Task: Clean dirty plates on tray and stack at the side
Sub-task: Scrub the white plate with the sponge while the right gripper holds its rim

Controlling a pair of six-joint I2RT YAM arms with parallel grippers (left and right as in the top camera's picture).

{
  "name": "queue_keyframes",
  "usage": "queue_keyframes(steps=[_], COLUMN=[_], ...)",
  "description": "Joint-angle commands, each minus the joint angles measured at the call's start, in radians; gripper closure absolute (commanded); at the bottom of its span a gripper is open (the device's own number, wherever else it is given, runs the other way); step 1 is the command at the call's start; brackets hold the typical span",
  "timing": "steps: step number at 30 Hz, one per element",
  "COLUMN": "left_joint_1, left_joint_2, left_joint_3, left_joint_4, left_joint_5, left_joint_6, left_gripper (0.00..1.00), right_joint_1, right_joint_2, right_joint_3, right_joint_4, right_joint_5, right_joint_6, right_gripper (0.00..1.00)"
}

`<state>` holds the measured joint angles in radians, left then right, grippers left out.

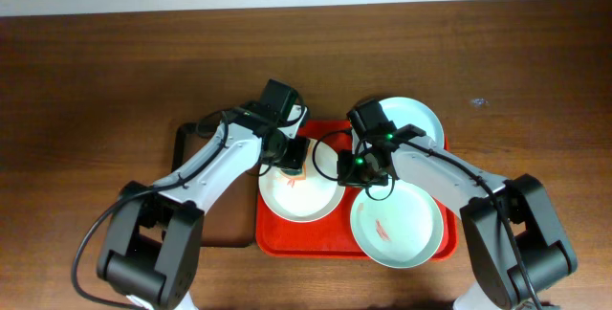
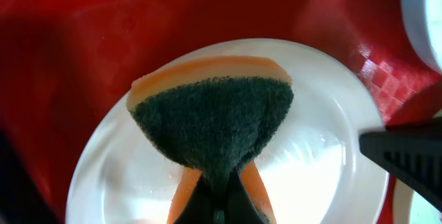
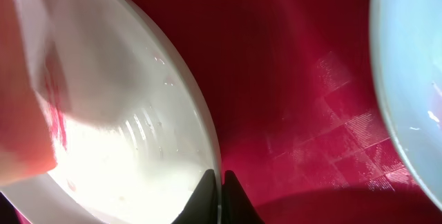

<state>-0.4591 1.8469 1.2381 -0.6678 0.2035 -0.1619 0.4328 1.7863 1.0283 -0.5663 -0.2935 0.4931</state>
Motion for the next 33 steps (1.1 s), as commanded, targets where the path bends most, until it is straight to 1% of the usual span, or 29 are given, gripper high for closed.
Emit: queue_keyframes(steps=[1,5,6,8,9,11,12,14,15,17,18,19,20,22,25,27,30,32,33], left_joint_1=[-0.004,-0.004,-0.004,-0.003,-0.003,-0.003,-0.003,-0.003,-0.003,-0.003,-0.004,-0.004,-0.004,-0.010,-0.010,-0.011,-0.012,-0.030,-0.043], left_joint_2=[0.053,0.064,0.064,0.060,0.055,0.054,0.054,0.055,0.055,0.055,0.055,0.055,0.055,0.055,0.055,0.056,0.056,0.056,0.056], left_joint_3=[0.015,0.016,0.016,0.045,0.105,0.189,0.217,0.216,0.216,0.216,0.214,0.212,0.206,0.175,0.087,0.027,-0.031,-0.081,-0.096], left_joint_4=[0.000,-0.016,-0.035,-0.090,-0.141,-0.217,-0.239,-0.264,-0.278,-0.293,-0.294,-0.295,-0.295,-0.279,-0.193,-0.150,-0.104,-0.031,-0.008], left_joint_5=[0.018,0.018,-0.009,-0.016,-0.016,-0.017,-0.018,-0.068,-0.080,-0.080,-0.080,-0.080,-0.080,-0.080,-0.103,-0.103,-0.079,-0.056,-0.009], left_joint_6=[-0.010,-0.014,-0.014,-0.013,-0.013,-0.013,-0.013,-0.013,-0.013,-0.013,-0.013,-0.013,-0.014,-0.018,-0.061,-0.067,-0.069,-0.092,-0.092], left_gripper=[1.00,1.00,1.00,1.00,1.00,1.00,1.00,1.00,1.00,1.00,1.00,1.00,1.00,1.00,1.00,1.00,1.00,1.00,1.00], right_joint_1=[0.006,0.006,0.006,0.006,0.006,0.006,0.006,0.006,0.006,0.007,0.014,0.021,0.031,0.039,0.039,0.039,0.039,0.039,0.039], right_joint_2=[0.005,0.005,0.005,0.005,0.005,0.005,0.005,0.005,0.005,0.005,0.005,0.005,0.005,0.005,0.005,0.005,0.005,0.005,0.005], right_joint_3=[-0.008,-0.008,-0.008,-0.008,-0.008,-0.008,-0.009,-0.009,-0.009,-0.010,-0.013,-0.016,-0.018,-0.018,-0.018,-0.018,-0.018,-0.018,-0.018], right_joint_4=[0.004,0.005,0.005,0.006,0.007,0.006,0.006,0.004,0.002,0.002,0.003,0.007,0.010,0.010,0.007,0.007,0.007,0.007,0.007], right_joint_5=[-0.010,-0.010,-0.010,-0.009,-0.009,-0.001,0.007,0.010,0.010,0.010,0.017,0.018,0.029,0.068,0.068,0.068,0.067,0.067,0.067], right_joint_6=[-0.005,-0.006,-0.006,-0.006,-0.006,-0.006,-0.006,-0.006,-0.005,-0.005,-0.005,-0.005,-0.005,-0.005,-0.005,-0.005,-0.005,-0.005,-0.005], right_gripper=[0.96,0.96,0.96,0.96,0.89,0.70,0.70,0.71,0.74,0.75,0.85,0.92,0.96,0.96,0.96,0.96,0.96,0.96,0.96])
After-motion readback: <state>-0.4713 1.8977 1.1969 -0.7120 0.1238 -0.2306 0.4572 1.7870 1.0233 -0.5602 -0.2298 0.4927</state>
